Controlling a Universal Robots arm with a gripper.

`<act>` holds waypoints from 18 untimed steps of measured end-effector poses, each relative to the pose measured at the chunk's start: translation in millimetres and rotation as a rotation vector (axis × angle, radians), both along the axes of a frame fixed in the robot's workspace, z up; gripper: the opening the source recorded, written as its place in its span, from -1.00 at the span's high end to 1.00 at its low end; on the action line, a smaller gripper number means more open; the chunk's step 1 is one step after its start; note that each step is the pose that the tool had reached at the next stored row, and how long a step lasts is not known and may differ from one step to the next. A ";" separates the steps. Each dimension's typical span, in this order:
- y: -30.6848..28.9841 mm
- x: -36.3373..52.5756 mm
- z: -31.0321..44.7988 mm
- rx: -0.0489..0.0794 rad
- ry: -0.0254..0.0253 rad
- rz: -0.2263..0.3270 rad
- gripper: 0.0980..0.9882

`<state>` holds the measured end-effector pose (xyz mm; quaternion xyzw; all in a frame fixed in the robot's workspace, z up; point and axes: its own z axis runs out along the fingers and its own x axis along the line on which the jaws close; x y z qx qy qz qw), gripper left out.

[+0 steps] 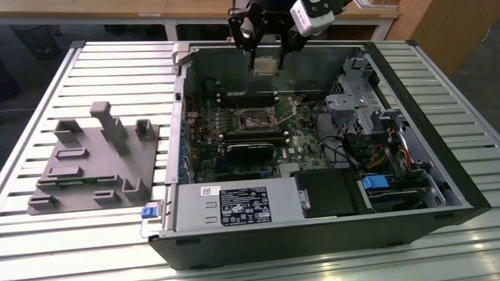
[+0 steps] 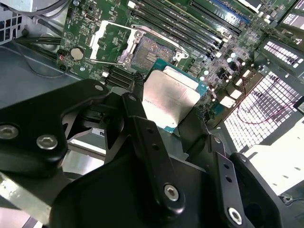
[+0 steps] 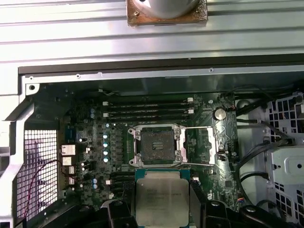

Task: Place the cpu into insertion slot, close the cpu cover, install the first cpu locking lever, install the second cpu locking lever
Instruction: 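Place the cpu into insertion slot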

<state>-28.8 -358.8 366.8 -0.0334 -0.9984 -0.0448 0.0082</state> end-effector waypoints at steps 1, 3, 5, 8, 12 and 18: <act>0.0 0.0 0.0 0.000 0.0000 -0.002 0.00; 0.0 0.0 0.0 0.000 0.0000 -0.006 0.00; 0.0 0.0 0.0 0.000 0.0000 -0.010 0.00; 0.0 0.0 0.0 0.000 0.0000 -0.015 0.00; 0.0 0.0 0.0 0.000 0.0000 -0.022 0.00; 0.0 0.0 0.0 0.000 0.0000 -0.032 0.00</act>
